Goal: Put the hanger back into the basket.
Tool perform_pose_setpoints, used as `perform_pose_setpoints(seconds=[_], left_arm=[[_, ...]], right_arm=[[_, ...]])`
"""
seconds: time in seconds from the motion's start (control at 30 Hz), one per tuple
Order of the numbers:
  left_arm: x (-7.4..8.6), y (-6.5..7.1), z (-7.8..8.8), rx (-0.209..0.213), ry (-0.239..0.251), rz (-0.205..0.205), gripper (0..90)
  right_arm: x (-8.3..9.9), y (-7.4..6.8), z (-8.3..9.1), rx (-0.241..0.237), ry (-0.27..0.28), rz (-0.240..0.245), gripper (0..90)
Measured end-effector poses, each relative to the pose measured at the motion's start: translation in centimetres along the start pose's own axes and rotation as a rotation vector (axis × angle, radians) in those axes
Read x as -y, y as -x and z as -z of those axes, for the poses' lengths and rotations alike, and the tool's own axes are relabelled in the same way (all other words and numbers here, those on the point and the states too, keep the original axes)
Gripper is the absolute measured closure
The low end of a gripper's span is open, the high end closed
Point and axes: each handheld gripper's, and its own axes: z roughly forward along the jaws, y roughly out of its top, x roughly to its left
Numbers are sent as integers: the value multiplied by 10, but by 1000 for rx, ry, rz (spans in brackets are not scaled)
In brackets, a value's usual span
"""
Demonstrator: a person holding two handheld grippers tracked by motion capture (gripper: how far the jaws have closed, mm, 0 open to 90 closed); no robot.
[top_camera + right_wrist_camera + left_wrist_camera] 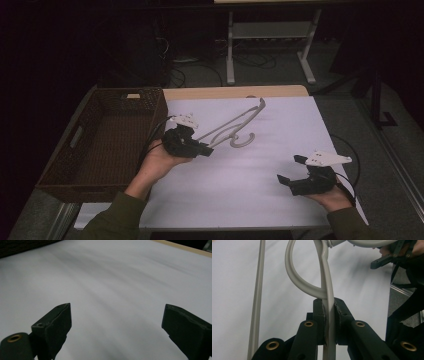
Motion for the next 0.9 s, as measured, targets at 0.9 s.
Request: perform_pose_setpoints(seconds=[0.9], left_arm=[[2, -17, 111, -118, 80, 30, 820]], right_arm=[[0, 1, 1, 8, 15, -12, 71]])
